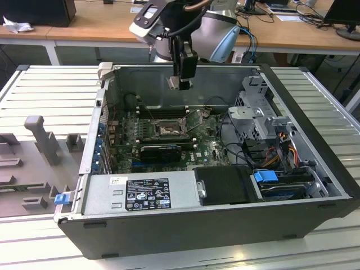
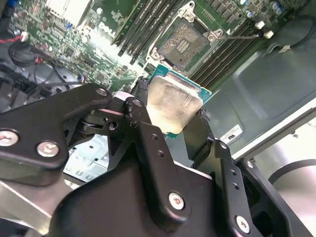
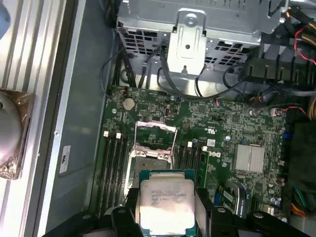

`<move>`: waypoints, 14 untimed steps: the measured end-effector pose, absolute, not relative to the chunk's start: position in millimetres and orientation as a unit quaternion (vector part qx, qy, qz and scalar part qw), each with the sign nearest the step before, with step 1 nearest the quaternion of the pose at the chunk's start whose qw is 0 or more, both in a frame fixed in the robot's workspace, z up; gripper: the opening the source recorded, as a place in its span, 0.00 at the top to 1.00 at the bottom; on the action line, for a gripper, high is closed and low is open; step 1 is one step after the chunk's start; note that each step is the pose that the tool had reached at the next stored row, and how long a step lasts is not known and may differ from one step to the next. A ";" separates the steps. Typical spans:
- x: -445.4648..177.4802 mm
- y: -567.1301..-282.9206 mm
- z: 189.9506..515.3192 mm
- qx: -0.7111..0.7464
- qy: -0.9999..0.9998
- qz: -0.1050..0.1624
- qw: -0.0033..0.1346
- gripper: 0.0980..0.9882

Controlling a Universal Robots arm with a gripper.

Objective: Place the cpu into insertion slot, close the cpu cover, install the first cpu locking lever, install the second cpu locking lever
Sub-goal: 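Place the cpu into insertion slot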

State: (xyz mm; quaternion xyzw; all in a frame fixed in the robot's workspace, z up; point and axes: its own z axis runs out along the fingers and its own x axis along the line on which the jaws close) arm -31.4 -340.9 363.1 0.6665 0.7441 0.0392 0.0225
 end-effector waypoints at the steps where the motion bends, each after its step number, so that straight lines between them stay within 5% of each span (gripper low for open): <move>1: -31.4 -340.8 362.6 0.670 0.741 0.039 0.023 0.51; 14: -31.5 -340.9 340.2 0.680 0.732 0.038 0.024 0.51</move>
